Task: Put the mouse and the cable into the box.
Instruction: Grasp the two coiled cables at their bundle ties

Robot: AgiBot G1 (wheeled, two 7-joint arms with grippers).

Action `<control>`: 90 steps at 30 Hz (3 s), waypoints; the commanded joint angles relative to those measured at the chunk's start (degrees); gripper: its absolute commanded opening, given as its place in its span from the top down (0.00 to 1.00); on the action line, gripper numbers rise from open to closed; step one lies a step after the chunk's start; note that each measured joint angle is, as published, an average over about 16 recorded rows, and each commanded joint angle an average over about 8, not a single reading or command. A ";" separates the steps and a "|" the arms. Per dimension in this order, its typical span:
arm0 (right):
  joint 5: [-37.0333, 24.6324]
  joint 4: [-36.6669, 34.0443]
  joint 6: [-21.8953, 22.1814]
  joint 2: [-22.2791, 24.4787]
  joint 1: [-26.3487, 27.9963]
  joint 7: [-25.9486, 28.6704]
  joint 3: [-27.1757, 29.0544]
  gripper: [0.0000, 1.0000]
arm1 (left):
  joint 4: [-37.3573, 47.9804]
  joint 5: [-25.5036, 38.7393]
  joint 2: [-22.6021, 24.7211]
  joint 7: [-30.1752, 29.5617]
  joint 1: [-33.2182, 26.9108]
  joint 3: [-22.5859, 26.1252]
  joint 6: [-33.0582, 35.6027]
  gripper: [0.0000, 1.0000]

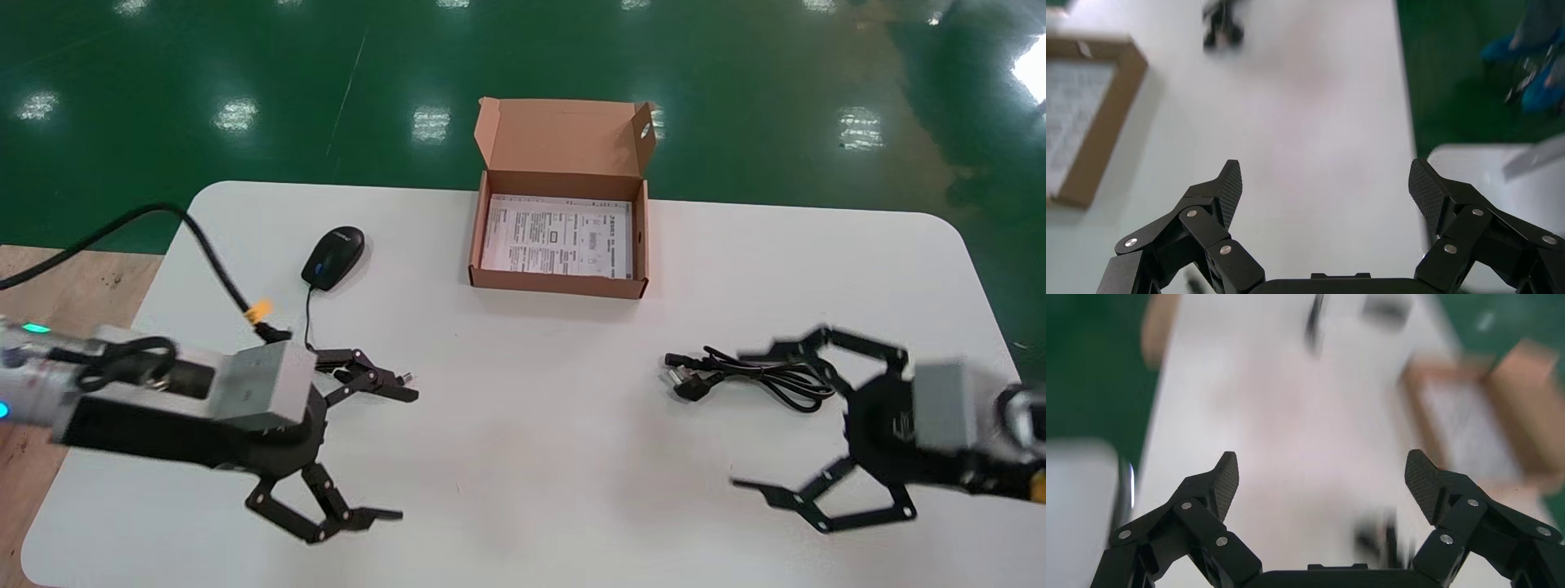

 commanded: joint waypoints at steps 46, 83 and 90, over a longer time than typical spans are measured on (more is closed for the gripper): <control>-26.25 -49.10 18.49 -21.52 23.18 -31.35 -10.10 0.65 | 56.28 15.51 18.93 36.25 -12.77 8.06 -20.10 0.78; -26.00 -48.43 18.03 -21.23 22.93 -31.09 -9.96 1.00 | 55.67 15.38 18.73 35.81 -12.75 7.99 -19.31 1.00; -25.97 -48.40 18.01 -21.21 22.91 -31.08 -9.94 1.00 | 55.64 15.35 18.71 35.81 -12.76 8.00 -19.29 1.00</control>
